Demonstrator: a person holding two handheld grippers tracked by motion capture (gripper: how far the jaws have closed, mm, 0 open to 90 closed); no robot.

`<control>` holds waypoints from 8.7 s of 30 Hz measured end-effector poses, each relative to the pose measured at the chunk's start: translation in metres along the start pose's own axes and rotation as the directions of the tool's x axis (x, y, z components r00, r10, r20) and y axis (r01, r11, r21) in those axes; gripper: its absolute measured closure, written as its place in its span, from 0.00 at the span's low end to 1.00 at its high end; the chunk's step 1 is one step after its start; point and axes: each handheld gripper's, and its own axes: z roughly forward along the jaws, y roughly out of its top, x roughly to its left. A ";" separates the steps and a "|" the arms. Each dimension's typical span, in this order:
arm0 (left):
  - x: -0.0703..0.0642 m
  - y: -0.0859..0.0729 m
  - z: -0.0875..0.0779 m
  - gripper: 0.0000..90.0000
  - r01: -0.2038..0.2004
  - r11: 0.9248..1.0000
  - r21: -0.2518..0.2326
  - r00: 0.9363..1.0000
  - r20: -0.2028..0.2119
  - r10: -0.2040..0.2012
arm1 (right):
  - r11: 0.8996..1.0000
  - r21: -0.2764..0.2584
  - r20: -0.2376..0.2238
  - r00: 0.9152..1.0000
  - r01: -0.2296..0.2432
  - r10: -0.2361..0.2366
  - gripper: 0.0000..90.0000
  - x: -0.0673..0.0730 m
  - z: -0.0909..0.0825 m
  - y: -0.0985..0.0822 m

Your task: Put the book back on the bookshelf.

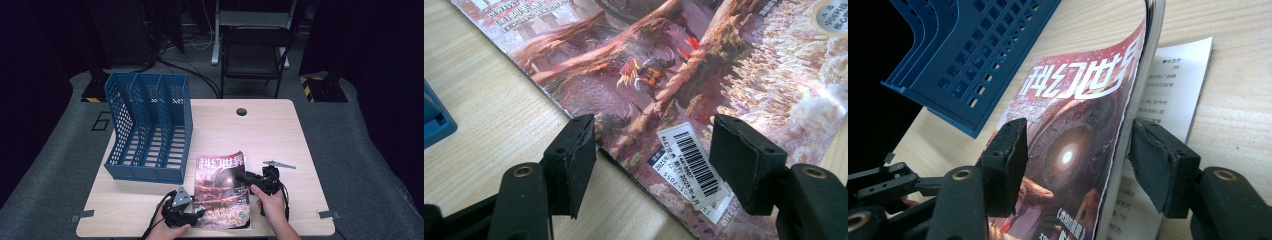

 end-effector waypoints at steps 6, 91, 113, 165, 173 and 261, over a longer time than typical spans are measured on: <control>0.000 -0.002 0.000 0.39 0.005 1.000 -0.019 1.000 0.004 -0.005 | 1.000 0.020 0.002 1.000 0.002 -0.002 0.46 0.000 0.006 0.001; 0.002 -0.004 0.000 0.38 -0.009 0.999 -0.034 1.000 0.012 0.009 | 0.976 0.218 -0.115 0.993 0.023 0.002 0.89 -0.002 0.017 -0.014; 0.004 -0.001 0.001 0.38 0.008 1.000 -0.022 1.000 0.009 -0.008 | 0.984 0.159 -0.154 0.987 0.079 -0.054 0.94 0.006 0.010 -0.014; 0.041 0.044 0.023 0.32 0.207 0.977 -0.041 0.953 0.235 -0.192 | 0.970 -0.049 -0.269 0.932 0.239 -0.243 0.95 0.027 -0.028 -0.022; 0.041 0.044 0.014 0.44 0.192 0.980 -0.059 0.959 0.222 -0.175 | 0.968 -0.036 -0.252 0.935 0.248 -0.249 0.94 0.027 -0.027 -0.022; 0.026 0.072 -0.064 0.93 0.000 0.963 -0.269 0.990 0.135 0.038 | 0.896 -0.013 -0.062 0.894 0.444 -0.444 0.75 0.045 -0.044 -0.010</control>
